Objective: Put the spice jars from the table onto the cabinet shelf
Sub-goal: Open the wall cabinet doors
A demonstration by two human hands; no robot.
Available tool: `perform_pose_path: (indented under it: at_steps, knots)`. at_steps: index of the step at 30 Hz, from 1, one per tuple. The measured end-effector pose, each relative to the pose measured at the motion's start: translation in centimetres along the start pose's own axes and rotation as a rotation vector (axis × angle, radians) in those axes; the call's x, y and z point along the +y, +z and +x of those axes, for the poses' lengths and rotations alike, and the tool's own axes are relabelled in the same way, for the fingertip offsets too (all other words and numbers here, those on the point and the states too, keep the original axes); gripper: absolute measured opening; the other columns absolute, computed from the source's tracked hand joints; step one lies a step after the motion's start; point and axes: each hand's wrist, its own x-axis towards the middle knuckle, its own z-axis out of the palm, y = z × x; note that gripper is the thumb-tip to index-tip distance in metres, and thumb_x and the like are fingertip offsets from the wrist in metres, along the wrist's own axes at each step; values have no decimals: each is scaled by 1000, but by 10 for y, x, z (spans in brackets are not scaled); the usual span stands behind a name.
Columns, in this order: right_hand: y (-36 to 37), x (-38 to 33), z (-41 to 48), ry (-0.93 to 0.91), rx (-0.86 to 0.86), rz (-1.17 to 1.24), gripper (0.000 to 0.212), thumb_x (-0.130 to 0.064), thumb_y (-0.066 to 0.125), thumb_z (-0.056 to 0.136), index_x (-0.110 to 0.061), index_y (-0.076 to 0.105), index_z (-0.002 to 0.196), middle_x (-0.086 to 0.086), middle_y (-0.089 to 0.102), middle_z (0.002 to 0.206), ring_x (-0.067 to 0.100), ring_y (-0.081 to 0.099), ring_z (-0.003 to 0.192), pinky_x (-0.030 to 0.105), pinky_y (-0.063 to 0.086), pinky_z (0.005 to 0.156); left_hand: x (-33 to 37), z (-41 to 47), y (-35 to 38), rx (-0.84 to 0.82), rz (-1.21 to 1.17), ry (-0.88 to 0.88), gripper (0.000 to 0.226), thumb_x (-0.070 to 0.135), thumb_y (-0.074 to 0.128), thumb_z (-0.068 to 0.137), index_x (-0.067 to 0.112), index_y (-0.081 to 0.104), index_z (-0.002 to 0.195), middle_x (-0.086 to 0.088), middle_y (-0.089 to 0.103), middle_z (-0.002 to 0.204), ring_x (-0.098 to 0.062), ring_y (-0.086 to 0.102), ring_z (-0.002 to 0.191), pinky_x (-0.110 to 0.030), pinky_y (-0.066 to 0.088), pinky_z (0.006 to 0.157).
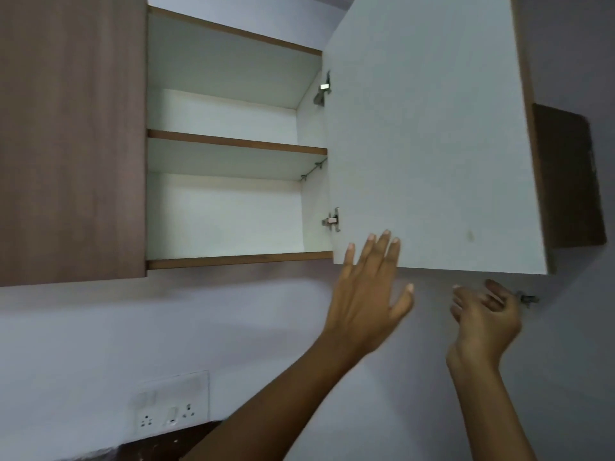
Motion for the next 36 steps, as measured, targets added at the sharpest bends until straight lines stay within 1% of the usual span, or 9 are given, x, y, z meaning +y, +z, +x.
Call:
perform_pose_path:
  at_steps: [2,7,12,19,23,26,31,34,36]
  knots:
    - [7,9,-21,-8,17,20,27,5,56,82,-15,53,99,-1,51,79,11,52,62,15,47,53,-35,-18,-21,5,78,-20,61,33,42,96,13,19,149,-3,19,157,-17,7,147,-35,-8,118]
    - [58,23,-96,24,-288,-58,24,1,52,86,-20,59,74,2,55,72,14,54,62,12,48,49,-113,-66,-75,7,166,-62,51,23,46,90,15,41,140,-3,42,145,-22,25,142,-41,2,118]
    - [118,48,-160,74,-593,-216,16,-4,55,87,-13,61,76,5,60,74,17,59,64,24,48,58,-187,-114,-125,35,235,-127,41,15,53,87,12,54,128,-6,51,138,-25,37,136,-40,8,117]
    - [205,74,-212,2,-916,-390,11,-6,54,87,-2,62,82,6,63,80,18,60,68,28,48,65,-272,-149,-174,91,368,-288,34,14,52,87,8,57,120,-6,49,138,-22,36,135,-40,10,117]
    - [255,90,-232,-37,-1053,-385,9,-3,56,84,-8,64,85,0,60,78,15,57,73,22,44,65,-303,-156,-183,102,391,-356,42,15,52,87,10,51,129,-5,43,143,-22,32,138,-36,9,117]
    - [293,102,-243,-95,-1110,-377,22,-8,60,83,-13,63,104,1,60,94,18,58,86,25,43,73,-321,-151,-181,46,441,-375,50,18,52,88,11,44,136,-7,32,151,-23,23,142,-38,8,117]
    - [355,119,-253,-146,-1147,-398,49,-19,58,88,-12,44,134,6,54,120,17,51,101,24,35,78,-347,-129,-161,-29,545,-454,72,30,52,90,12,14,149,-9,0,159,-27,-1,146,-43,2,117]
    - [382,123,-256,-63,-1154,-383,58,-21,55,89,-9,33,141,11,59,113,16,51,94,24,35,79,-359,-118,-146,-41,575,-536,82,43,47,93,11,-3,150,-11,-12,158,-29,-10,146,-46,-1,117]
    - [394,125,-256,36,-1164,-341,61,-22,55,88,-8,30,142,12,59,108,16,53,90,28,42,83,-366,-114,-136,-23,553,-577,80,48,39,95,11,-7,150,-11,-14,158,-30,-13,145,-47,-2,116]
